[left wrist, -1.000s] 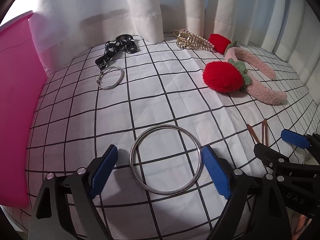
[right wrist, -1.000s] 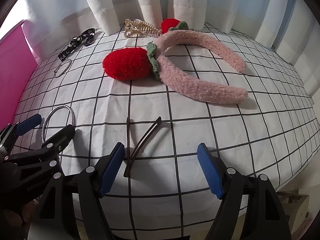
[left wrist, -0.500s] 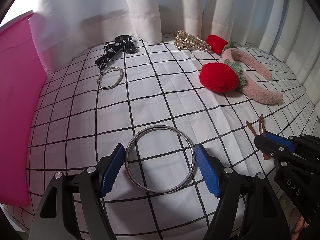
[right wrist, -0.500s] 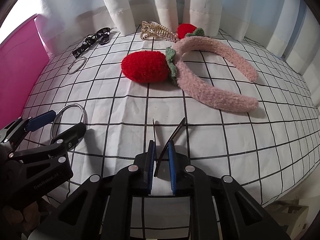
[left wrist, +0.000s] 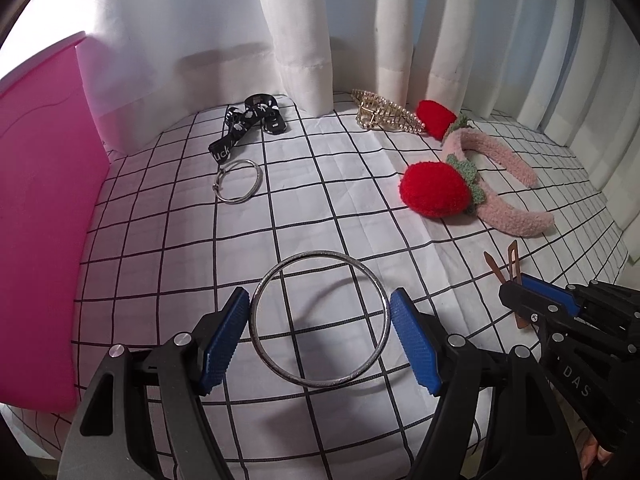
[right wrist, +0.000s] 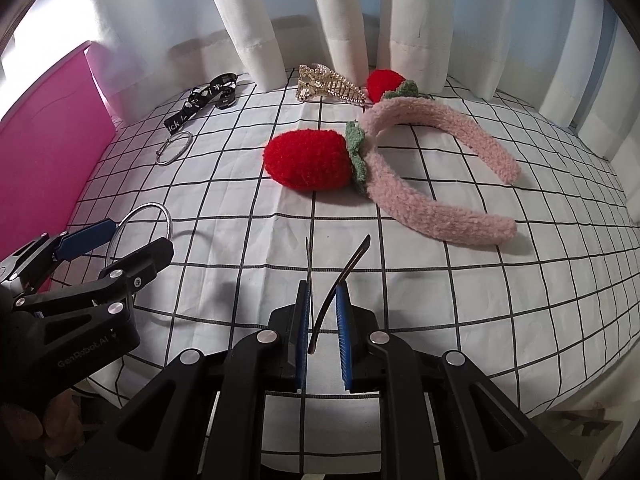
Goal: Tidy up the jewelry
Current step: 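Carry the ring with left tool while right tool carries the clip to the tub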
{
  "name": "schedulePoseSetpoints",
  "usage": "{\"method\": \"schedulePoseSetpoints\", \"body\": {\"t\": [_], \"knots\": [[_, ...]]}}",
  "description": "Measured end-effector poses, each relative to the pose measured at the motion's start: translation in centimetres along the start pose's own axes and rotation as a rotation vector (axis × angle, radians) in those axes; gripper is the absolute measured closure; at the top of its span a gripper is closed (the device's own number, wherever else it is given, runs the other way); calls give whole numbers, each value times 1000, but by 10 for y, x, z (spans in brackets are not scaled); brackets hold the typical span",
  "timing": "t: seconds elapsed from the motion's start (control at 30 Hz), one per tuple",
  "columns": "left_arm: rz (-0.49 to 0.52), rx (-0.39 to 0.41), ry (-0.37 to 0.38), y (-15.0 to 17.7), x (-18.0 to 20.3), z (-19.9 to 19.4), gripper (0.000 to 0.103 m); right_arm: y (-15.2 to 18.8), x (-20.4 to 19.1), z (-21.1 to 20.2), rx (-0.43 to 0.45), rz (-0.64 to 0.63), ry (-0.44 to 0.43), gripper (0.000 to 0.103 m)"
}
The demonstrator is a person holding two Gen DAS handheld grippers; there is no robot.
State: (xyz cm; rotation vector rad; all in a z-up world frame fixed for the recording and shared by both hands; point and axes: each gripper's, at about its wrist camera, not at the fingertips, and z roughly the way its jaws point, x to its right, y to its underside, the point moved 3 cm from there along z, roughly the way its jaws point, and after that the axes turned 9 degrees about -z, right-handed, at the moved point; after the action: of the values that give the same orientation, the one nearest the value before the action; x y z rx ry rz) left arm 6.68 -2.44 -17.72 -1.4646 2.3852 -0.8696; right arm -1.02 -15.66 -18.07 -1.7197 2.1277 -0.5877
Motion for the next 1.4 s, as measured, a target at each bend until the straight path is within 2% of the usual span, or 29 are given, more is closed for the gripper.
{"method": "schedulePoseSetpoints", "body": {"t": [0.5, 0.93, 1.2, 1.4], "knots": [[-113, 104, -21, -35, -13, -65, 33, -54, -4, -52, 114, -87, -49, 90], [-261, 265, -84, -72, -36, -150, 33, -113, -40, -102, 264, -252, -161, 90], [-355, 360, -190, -85, -74, -195, 33, -162, -91, -132, 373, -342, -279, 90], [-427, 404, -285, -85, -117, -221, 33, -183, -149, -143, 404, -431, -384, 90]]}}
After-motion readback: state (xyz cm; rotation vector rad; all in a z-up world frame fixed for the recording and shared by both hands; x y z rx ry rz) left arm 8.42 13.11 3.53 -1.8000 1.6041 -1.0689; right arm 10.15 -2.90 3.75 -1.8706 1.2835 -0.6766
